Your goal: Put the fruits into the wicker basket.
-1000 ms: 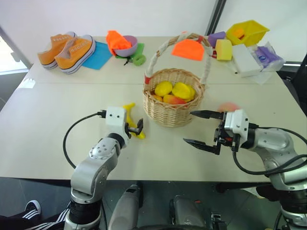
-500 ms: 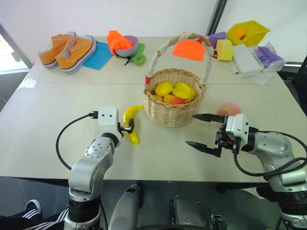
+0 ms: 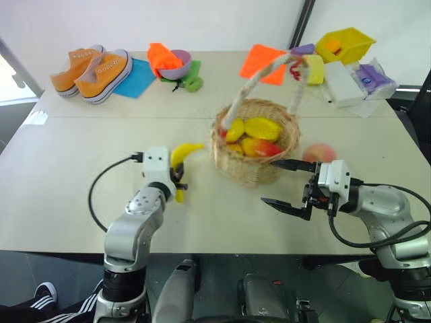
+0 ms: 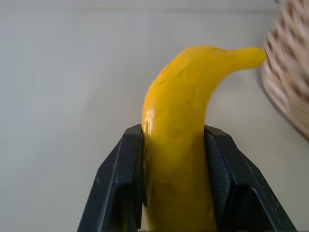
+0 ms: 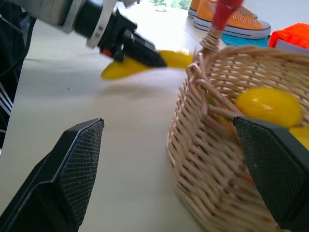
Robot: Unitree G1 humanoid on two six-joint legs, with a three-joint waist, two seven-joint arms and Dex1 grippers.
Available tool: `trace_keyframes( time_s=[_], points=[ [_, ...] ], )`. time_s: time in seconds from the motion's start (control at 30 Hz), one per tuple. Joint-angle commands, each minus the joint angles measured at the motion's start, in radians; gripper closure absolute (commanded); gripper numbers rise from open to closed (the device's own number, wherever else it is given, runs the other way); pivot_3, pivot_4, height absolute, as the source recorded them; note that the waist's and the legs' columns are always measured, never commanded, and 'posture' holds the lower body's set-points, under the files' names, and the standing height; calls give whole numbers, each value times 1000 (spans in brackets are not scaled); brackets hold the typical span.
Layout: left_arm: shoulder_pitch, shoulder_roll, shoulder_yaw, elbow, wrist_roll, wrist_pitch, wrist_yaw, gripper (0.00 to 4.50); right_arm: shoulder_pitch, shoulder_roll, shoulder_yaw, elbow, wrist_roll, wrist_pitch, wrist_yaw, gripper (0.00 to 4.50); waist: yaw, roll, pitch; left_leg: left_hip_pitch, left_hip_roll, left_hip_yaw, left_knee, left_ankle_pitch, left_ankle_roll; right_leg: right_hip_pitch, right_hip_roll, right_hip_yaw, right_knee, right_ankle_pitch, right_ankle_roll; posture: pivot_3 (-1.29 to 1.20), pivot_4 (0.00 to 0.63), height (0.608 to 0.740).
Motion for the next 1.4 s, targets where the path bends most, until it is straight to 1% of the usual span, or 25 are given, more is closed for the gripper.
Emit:
trace_keyframes(
  time_s=[0.03,0.13,0.23,0.33,0.37,0.4,0.47,0.53,0.6,0.7,0.8,1.03,1.23,1.4],
  points=[
    [3,48,60,-86,-5,-63,-39,3315,-15,-9,-35,-2,17,-5,-3,0,1,0,0,0,0,0,0,0,0,0,0,0,0,0,0,0,150,740],
    [-10,58,121,-87,-28,-87,-47,3315,-17,-7,-31,7,12,-11,0,0,7,0,0,0,0,0,0,0,0,0,0,0,0,0,0,0,150,740],
    [-65,64,107,-58,-93,-108,-131,3315,-29,-1,-20,25,5,-22,7,0,12,0,0,0,0,0,0,0,0,-1,0,0,0,0,0,0,150,740],
    [-121,52,98,-17,-133,-116,-173,3315,-44,4,-17,42,6,-28,11,0,20,0,0,0,0,0,1,0,0,-1,0,0,0,0,1,0,150,740],
    [-146,48,98,2,-167,-99,-200,3315,-48,4,-17,47,5,-29,12,0,21,0,0,0,0,0,1,0,0,-1,0,0,0,0,1,0,150,740],
    [-169,58,92,21,-199,-74,-238,3315,-52,5,-16,51,4,-31,13,0,22,0,0,0,0,0,1,0,0,0,0,0,0,0,1,0,150,740],
    [-210,140,40,77,-186,-90,-337,3315,-56,7,-15,54,2,-33,12,0,21,0,0,0,0,0,1,0,0,0,0,0,0,0,1,0,150,740],
    [-273,187,19,183,-180,-117,-400,3315,-60,11,-12,57,-3,-37,8,0,21,0,0,0,0,0,0,0,0,0,0,0,0,0,1,0,150,740],
    [-340,200,12,285,-188,-154,-449,3315,-62,16,-9,57,-9,-40,2,0,20,0,0,0,0,0,0,1,-1,0,1,0,0,0,1,0,150,740],
    [-452,180,-25,465,-177,-231,-520,3315,-54,21,-8,31,-10,-31,-13,0,21,0,0,0,0,0,0,1,-1,0,0,0,0,0,1,0,150,740],
    [-551,150,-40,631,-145,-307,-535,3315,-40,21,-11,7,-13,-24,-30,0,22,0,0,0,-1,0,0,1,-1,0,0,-1,0,0,1,0,150,740],
    [-702,84,-88,897,-109,-394,-615,3315,8,1,-41,-37,-6,-7,-57,0,14,-1,1,0,-1,0,0,3,-5,0,0,-1,0,0,1,0,150,740],
    [-787,45,-132,1035,-56,-434,-675,3315,45,-31,-113,-25,5,-17,-54,0,17,-1,1,-1,-1,0,1,3,-4,1,-1,-1,0,0,1,0,150,740],
    [-844,38,-108,1081,-58,-452,-707,3315,41,-28,-143,-23,26,4,-65,0,17,-1,1,-1,-1,0,1,3,-4,1,-1,-1,0,0,1,0,150,740]
  ],
)
